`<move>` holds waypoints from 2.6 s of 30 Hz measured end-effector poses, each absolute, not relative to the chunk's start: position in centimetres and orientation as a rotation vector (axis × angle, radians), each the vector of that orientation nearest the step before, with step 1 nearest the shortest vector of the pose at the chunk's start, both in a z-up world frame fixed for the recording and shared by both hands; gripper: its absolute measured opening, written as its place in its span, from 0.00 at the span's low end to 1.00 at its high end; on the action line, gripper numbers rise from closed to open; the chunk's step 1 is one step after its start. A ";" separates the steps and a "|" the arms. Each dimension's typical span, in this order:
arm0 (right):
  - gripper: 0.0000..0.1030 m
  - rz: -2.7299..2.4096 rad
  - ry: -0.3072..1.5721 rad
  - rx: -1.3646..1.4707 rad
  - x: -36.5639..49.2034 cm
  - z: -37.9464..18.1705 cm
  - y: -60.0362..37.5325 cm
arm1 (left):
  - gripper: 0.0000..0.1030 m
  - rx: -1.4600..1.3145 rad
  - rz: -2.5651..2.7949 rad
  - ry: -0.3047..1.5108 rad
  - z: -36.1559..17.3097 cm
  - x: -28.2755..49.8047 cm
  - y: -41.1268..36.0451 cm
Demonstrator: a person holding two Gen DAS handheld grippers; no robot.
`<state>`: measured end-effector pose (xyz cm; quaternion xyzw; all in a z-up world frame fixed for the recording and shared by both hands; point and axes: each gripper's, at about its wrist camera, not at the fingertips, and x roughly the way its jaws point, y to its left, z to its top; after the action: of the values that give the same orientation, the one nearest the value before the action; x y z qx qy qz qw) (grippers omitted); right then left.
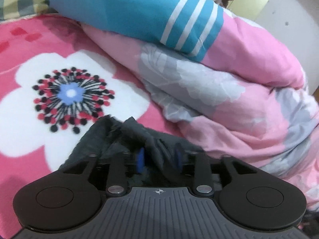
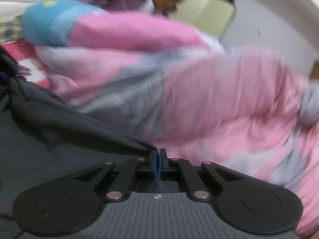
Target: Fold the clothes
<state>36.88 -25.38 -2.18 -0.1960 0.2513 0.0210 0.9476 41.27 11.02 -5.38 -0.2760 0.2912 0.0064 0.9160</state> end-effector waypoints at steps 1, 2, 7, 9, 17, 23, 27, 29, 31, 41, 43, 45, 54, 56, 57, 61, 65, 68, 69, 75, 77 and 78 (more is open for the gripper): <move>0.04 0.041 0.543 -0.364 37.9 -3.0 -25.9 | 0.50 -0.590 -0.001 0.576 -5.2 40.9 11.3; 0.06 0.041 0.568 -0.332 38.5 -3.5 -26.4 | 0.65 -0.612 -0.008 0.551 -4.8 40.4 11.7; 0.42 0.025 0.508 -0.093 36.0 -1.0 -29.7 | 0.80 -0.676 -0.012 0.480 -1.9 36.6 13.8; 0.42 0.031 0.472 0.013 33.8 1.3 -31.2 | 0.80 -0.701 -0.007 0.495 -0.9 34.7 15.0; 0.63 0.302 0.608 0.723 22.1 5.2 -35.9 | 0.80 -0.821 -0.026 0.616 -1.3 26.7 17.5; 0.63 0.249 0.808 1.061 16.1 -0.8 -35.0 | 0.80 -0.820 -0.054 0.783 -6.0 26.2 15.0; 0.64 0.082 0.869 1.155 14.8 -5.2 -35.0 | 0.94 -0.738 -0.048 0.745 -6.4 28.1 13.2; 0.63 0.058 0.826 1.164 16.0 -5.9 -35.1 | 0.95 -0.705 -0.048 0.736 -6.6 29.4 12.5; 0.63 0.039 0.779 1.172 17.2 -6.5 -35.2 | 0.93 -0.695 -0.010 0.711 -6.7 29.9 12.0; 0.37 -0.058 0.542 1.202 23.2 -9.3 -35.8 | 0.06 -0.617 0.159 0.638 -6.8 30.8 10.4; 0.07 -0.074 0.534 1.257 23.2 -10.1 -36.1 | 0.03 -0.646 0.158 0.636 -6.3 30.3 10.7; 0.05 -0.078 0.503 1.286 22.4 -10.1 -36.2 | 0.02 -0.670 0.144 0.624 -5.4 29.2 11.0; 0.04 -0.035 0.438 1.318 13.0 -6.4 -37.4 | 0.01 -0.734 0.049 0.628 -1.9 20.5 10.9; 0.04 -0.027 0.430 1.326 10.5 -5.5 -37.8 | 0.01 -0.749 0.022 0.658 -2.0 17.7 10.6; 0.04 -0.033 0.434 1.330 8.7 -5.5 -38.0 | 0.01 -0.758 0.008 0.677 -2.1 16.2 10.6; 0.04 -0.062 0.452 1.349 1.0 -5.7 -38.8 | 0.01 -0.798 -0.040 0.756 -3.2 10.4 10.5; 0.05 -0.098 0.535 1.354 -2.9 -7.4 -39.1 | 0.04 -0.714 -0.063 0.794 -4.7 6.8 10.2; 0.23 -0.127 0.602 1.349 -4.6 -8.4 -39.6 | 0.12 -0.664 -0.094 0.797 -6.1 5.4 10.5; 0.24 -0.141 0.613 1.350 -5.1 -8.5 -39.9 | 0.20 -0.658 -0.107 0.779 -6.0 5.0 10.7; 0.46 -0.266 0.555 1.098 -9.9 -2.8 -40.2 | 0.54 -0.499 -0.122 0.672 -3.9 2.0 11.4; 0.46 -0.280 0.499 0.938 -10.8 0.3 -39.2 | 0.56 -0.438 -0.129 0.627 -3.4 1.3 11.5; 0.46 -0.269 0.479 0.846 -10.7 1.9 -38.3 | 0.56 -0.411 -0.131 0.608 -3.3 1.3 11.5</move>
<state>-10.65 -38.27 1.85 0.4051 0.2295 -0.1289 0.8756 1.26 11.50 -3.31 -0.2006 0.2969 -0.0642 0.9314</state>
